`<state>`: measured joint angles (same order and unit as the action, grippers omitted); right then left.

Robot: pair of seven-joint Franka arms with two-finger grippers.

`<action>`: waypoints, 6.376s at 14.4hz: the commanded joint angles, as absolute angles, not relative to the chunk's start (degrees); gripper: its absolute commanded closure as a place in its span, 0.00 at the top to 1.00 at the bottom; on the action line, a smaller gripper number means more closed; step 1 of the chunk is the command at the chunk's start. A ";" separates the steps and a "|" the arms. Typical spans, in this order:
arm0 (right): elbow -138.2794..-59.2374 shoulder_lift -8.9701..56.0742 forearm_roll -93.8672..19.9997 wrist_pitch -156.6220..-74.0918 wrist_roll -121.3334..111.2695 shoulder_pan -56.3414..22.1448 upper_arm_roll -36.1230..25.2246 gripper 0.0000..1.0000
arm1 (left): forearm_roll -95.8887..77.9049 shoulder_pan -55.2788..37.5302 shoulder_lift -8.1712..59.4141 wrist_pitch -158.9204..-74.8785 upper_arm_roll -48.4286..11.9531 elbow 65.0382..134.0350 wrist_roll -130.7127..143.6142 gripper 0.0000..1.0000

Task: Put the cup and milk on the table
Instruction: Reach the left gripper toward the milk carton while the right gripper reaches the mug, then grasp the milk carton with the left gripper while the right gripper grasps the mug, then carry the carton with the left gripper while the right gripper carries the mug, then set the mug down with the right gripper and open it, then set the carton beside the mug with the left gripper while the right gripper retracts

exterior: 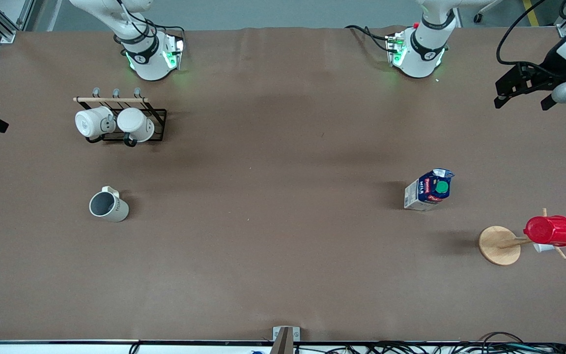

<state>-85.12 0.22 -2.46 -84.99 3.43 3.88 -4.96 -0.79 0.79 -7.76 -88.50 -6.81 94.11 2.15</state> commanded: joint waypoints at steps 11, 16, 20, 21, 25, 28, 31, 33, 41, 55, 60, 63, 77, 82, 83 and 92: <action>-87.17 3.50 -3.08 -86.03 -1.93 3.43 -5.19 1.00 | 0.53 0.61 5.62 -103.14 -7.29 97.00 1.85 1.00; -97.53 12.20 -3.25 -105.25 -9.82 3.51 -5.27 1.00 | 0.97 -1.40 10.62 -112.32 -7.38 102.83 1.14 1.00; -107.73 16.78 -3.25 -121.95 -14.31 3.60 -5.27 1.00 | 0.97 -1.67 13.44 -119.52 -7.47 106.96 1.93 1.00; -110.36 17.57 -3.25 -126.69 -15.02 3.60 -5.27 1.00 | 1.05 -1.58 13.97 -120.66 -7.47 107.83 1.85 1.00; -116.36 19.94 -3.16 -137.89 -18.54 3.43 -5.27 1.00 | 1.41 -1.32 14.24 -125.86 -7.47 112.32 1.85 0.92; -118.47 21.44 -3.16 -142.98 -18.90 2.99 -5.27 0.88 | 1.32 -1.41 14.24 -125.86 -7.47 113.20 1.93 0.68; -118.56 22.76 -3.16 -144.75 -18.90 2.90 -5.27 0.65 | 1.32 -1.32 13.98 -125.51 -7.47 113.82 1.93 0.48; -118.56 23.37 -3.16 -145.54 -18.63 2.90 -5.27 0.43 | 1.32 -1.41 13.80 -125.33 -7.47 113.56 1.93 0.40; -115.23 19.87 -3.25 -134.32 -2.31 -0.87 -4.14 0.00 | 1.32 -2.90 14.24 -116.82 -7.47 102.59 3.42 0.31; -98.37 29.60 9.82 -131.04 61.49 -24.51 13.54 0.00 | 0.62 -12.47 15.46 -111.36 -7.56 96.25 13.60 0.30; -93.87 36.91 17.66 -131.66 70.31 -28.03 13.62 0.02 | 0.53 -22.57 25.20 -111.27 -7.47 87.29 28.19 0.29; -93.69 37.53 17.67 -132.18 70.14 -28.83 13.62 0.29 | 0.18 -26.62 31.01 -111.27 -7.47 81.14 34.52 0.29; -97.82 8.46 9.69 -106.63 44.16 -7.15 14.94 1.00 | 0.09 -36.12 39.90 -111.45 -6.94 71.81 42.19 0.29; -97.47 -0.69 4.06 -98.80 23.08 -1.58 4.78 1.00 | 0.00 -36.82 41.04 -113.37 -7.12 71.72 45.87 0.30; -97.30 -2.36 0.39 -97.31 16.85 -0.97 1.61 1.00 | 0.00 -36.91 41.39 -113.47 -7.12 71.72 46.23 0.31; -86.22 0.79 -1.67 -88.07 5.61 3.25 -0.71 1.00 | 4.73 -33.33 32.81 -109.00 -5.54 71.98 45.27 1.00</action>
<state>-87.67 -0.23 -0.79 -89.22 2.80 3.62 -1.88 1.94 -35.94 39.08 -112.94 -6.37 71.37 45.33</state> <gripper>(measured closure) 0.000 0.000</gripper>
